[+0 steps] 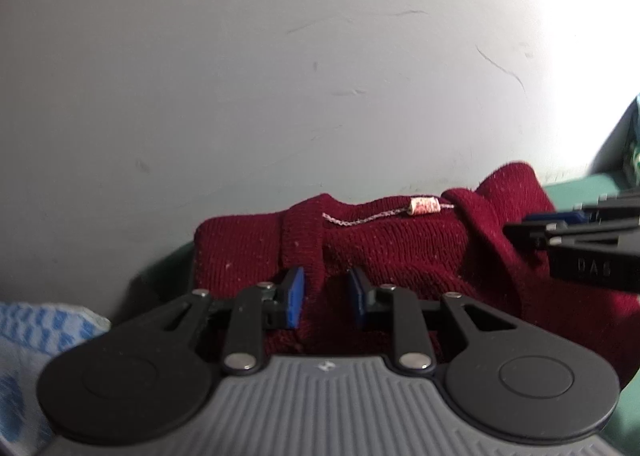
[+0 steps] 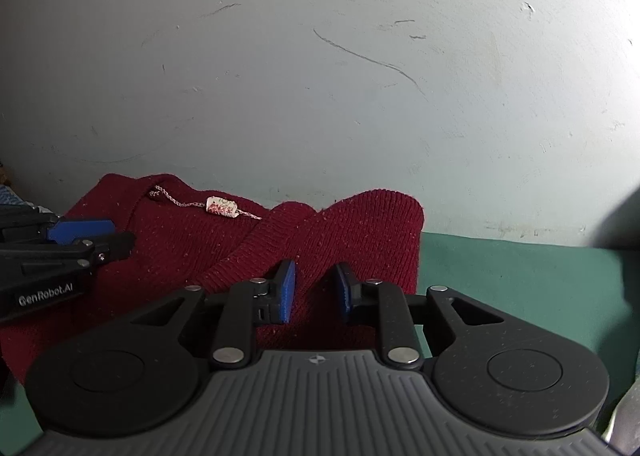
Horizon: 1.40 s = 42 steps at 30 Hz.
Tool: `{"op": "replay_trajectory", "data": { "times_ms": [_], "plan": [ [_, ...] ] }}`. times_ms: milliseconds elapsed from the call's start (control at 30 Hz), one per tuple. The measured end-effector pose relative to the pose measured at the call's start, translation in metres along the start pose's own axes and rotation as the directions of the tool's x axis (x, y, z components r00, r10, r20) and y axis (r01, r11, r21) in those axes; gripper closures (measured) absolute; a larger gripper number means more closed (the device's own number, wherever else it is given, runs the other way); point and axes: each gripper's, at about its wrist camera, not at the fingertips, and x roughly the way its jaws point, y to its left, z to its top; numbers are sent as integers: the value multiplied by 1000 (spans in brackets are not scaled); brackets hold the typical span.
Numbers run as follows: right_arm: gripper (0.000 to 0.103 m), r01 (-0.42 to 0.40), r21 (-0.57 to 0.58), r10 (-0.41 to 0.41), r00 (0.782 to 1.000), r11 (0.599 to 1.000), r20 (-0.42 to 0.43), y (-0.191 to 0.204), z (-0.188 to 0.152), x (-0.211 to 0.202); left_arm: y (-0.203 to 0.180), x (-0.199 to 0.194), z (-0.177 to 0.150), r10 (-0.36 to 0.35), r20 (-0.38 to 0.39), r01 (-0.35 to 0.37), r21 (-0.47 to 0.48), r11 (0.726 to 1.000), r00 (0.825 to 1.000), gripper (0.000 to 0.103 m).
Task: Fold clothes
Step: 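Lower the folded sweater onto the bed by the wall and open both grippers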
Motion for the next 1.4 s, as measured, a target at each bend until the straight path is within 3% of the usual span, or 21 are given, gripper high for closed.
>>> {"op": "replay_trajectory", "data": {
  "times_ms": [67, 100, 167, 233, 300, 433, 600, 733, 767, 900, 1100, 1233, 1400],
  "plan": [
    [79, -9, 19, 8, 1000, 1000, 22, -1, 3, -14, -2, -16, 3, -1, 18, 1, 12, 1000, 1000, 76],
    [72, -17, 27, 16, 999, 999, 39, -1, 3, -23, 0, -31, 4, -23, 47, 23, -2, 1000, 999, 75],
    [64, -32, 5, 32, 997, 999, 71, 1, -5, -49, 2, -57, 4, -50, 76, 52, -23, 998, 996, 65],
    [63, -9, -56, 14, 996, 998, 83, 8, -18, -72, 0, -77, -1, -54, 88, 56, -25, 998, 995, 53],
    [63, -8, -105, 17, 996, 994, 84, 13, -34, -87, -4, -91, -10, -40, 82, 42, -20, 999, 996, 48],
    [65, -35, -96, 39, 999, 995, 38, 18, -56, -99, -13, -96, -37, -53, 18, 53, -16, 998, 998, 47],
    [65, -54, 11, 54, 996, 998, -76, 0, -75, -85, -13, -74, -62, -9, -45, 9, 20, 1000, 999, 42],
    [63, -85, 84, 85, 996, 993, 5, -7, -69, -119, -5, -91, -53, -21, -53, 18, -59, 998, 998, 44],
    [63, -78, 69, 76, 997, 995, 25, -4, -69, -131, -6, -97, -52, -16, -59, 11, -73, 997, 998, 43],
    [41, 6, 7, -6, 998, 1000, 69, 11, -79, -174, -17, -122, -55, 8, -69, -17, -123, 992, 998, 28],
    [41, 19, 67, -21, 999, 998, 29, 23, -103, -196, -40, -152, -69, 59, -66, -69, -153, 986, 996, 24],
    [40, 39, 131, -42, 999, 991, 17, 24, -118, -209, -53, -174, -80, 109, -50, -115, -159, 981, 993, 2],
    [32, 72, 140, -74, 997, 988, 9, 32, -138, -229, -64, -210, -93, 138, -23, -140, -166, 976, 990, 1]
  ]
}}
